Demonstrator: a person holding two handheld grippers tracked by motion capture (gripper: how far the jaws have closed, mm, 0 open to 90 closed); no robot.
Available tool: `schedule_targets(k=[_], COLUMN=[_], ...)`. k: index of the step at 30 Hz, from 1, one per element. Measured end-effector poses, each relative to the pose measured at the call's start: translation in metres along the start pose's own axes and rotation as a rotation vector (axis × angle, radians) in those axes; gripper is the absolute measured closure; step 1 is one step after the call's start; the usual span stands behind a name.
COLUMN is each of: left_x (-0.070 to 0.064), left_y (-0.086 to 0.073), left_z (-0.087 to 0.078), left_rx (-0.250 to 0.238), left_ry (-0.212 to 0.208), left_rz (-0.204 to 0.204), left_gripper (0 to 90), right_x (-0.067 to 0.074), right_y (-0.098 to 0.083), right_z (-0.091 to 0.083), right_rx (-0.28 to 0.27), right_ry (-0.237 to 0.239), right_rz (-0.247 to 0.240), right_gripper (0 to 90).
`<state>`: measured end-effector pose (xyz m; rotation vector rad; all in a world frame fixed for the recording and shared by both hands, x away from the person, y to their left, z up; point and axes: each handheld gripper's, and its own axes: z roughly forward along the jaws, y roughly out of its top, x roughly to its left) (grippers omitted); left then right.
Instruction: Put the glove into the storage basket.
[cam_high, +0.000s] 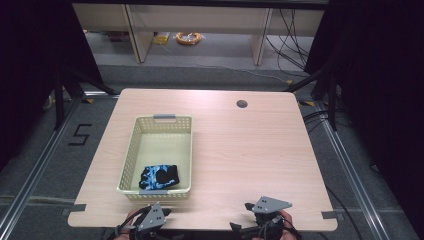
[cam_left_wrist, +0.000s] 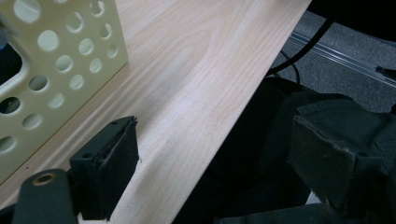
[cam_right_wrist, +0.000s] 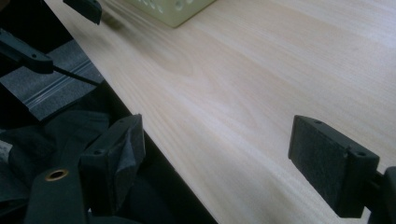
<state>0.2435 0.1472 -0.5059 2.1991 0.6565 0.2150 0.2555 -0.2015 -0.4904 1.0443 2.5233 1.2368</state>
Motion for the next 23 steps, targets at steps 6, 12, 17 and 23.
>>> schedule_targets(k=[6,12,17,23], left_x=[-0.0016,-0.0014,0.0003,0.0009], left_y=[0.0001,-0.0007,-0.0007,-0.0006], left_z=[0.0015,0.0026,0.0023,0.0023], left_rx=[0.001,-0.003,0.003,-0.002], left_ry=[-0.006,0.002,0.013,0.018], left_rz=[0.003,-0.033,-0.031,-0.027], left_gripper=[15.6,15.7,15.6,15.6], right_x=[0.0035,0.0041,0.0016,0.0027], right_y=[-0.0023,-0.002,-0.0021,-0.0021], right_z=[0.0011,0.0027,0.0001,0.0015], right_rx=[0.023,0.026,0.022,0.019], right_ry=[0.005,0.015,-0.013,-0.012], right_rz=[0.0,-0.019,-0.005,-0.008], right_gripper=[19.1,19.0,18.8,18.7])
